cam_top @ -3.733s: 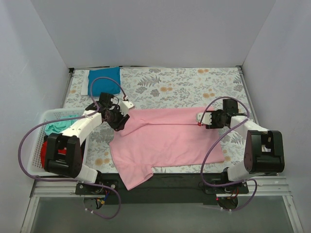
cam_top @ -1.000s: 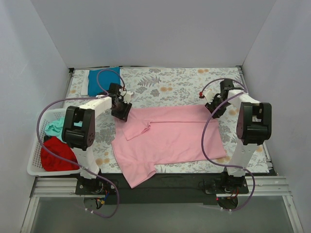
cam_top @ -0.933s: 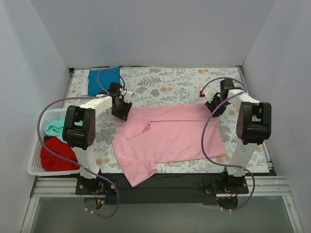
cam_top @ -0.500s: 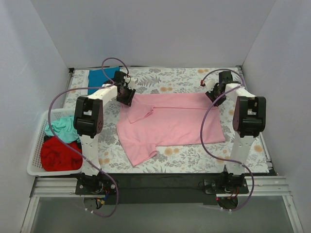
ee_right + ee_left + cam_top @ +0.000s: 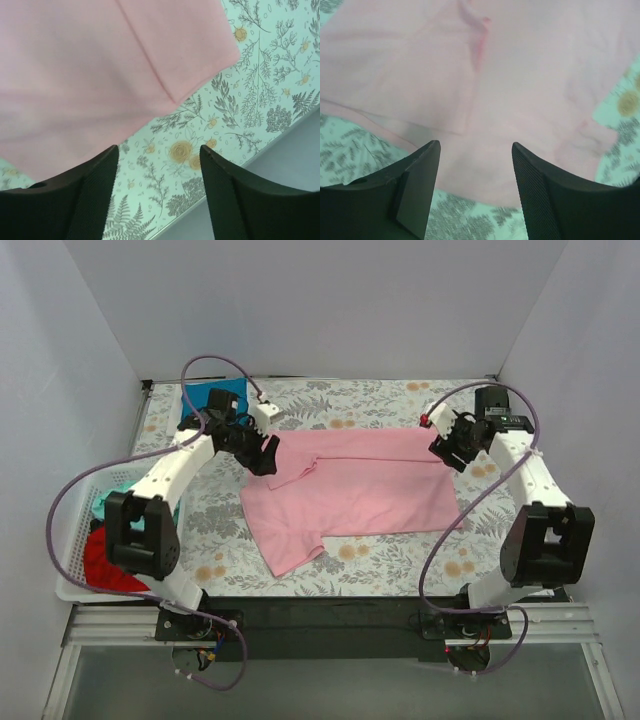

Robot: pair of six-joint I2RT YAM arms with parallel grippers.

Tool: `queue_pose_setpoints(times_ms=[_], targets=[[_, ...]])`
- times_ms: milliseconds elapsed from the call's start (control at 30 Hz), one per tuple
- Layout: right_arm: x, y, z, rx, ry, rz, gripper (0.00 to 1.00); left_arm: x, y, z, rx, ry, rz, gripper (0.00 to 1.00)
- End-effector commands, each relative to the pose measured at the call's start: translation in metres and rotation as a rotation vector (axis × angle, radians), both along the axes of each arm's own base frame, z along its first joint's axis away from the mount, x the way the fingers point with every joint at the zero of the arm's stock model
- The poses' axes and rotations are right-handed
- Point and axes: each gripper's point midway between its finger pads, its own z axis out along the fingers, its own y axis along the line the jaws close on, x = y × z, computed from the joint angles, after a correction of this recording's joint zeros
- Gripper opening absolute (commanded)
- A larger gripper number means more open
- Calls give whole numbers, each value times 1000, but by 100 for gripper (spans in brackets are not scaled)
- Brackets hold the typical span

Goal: Fold and stack the t-shirts
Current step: Fold the tshirt

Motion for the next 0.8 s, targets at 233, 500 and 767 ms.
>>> queue_pose_setpoints(times_ms=[233,500,767], targets=[[-150,-4,-81,-108,266,279,52,-156,-10,-31,112,17,-319,57],[-140,-1,-106,-158,235,304,53,-167,-12,-46,129,56,-341,57],[-161,-15,-131,-251,252,359,45,-176,-7,-58,170,60,-384,57]])
